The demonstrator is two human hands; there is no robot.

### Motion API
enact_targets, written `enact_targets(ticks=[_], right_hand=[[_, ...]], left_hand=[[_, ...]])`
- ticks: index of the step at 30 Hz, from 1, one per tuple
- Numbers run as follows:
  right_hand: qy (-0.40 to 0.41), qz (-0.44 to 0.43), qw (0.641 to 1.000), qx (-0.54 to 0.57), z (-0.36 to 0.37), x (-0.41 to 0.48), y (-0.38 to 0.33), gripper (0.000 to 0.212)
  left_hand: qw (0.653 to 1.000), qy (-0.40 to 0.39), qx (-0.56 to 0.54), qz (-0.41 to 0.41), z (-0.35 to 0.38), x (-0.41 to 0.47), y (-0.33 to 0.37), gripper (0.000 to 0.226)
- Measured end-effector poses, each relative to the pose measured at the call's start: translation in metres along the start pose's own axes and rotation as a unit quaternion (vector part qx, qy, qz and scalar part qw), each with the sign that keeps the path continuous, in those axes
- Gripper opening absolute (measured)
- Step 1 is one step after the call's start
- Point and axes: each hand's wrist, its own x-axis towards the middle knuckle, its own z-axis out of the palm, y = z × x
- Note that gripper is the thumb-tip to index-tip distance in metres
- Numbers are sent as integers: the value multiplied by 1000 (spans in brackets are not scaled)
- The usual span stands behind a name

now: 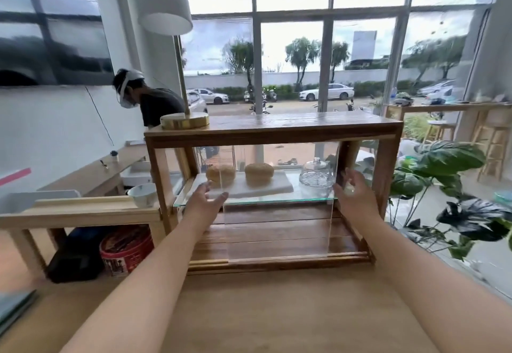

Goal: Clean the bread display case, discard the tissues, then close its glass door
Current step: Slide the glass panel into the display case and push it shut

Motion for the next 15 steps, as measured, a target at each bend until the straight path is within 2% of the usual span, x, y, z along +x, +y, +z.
enact_targets(ticks=[3,6,9,15], right_hand=[[-26,37,996,81,-4,23,-11,49],[-92,62,981,156,-8,47,-21,39],[-130,53,977,158,-7,63,-16,16],[-195,36,965,169,-9,80,-7,19]], left_hand=[[992,1,-122,-32,-4,19,15,56],[985,-23,-166,-52,-2,30,24,31],[985,-4,-168,-37,0,39,25,25],[988,46,-150,-5,11,51,23,12]])
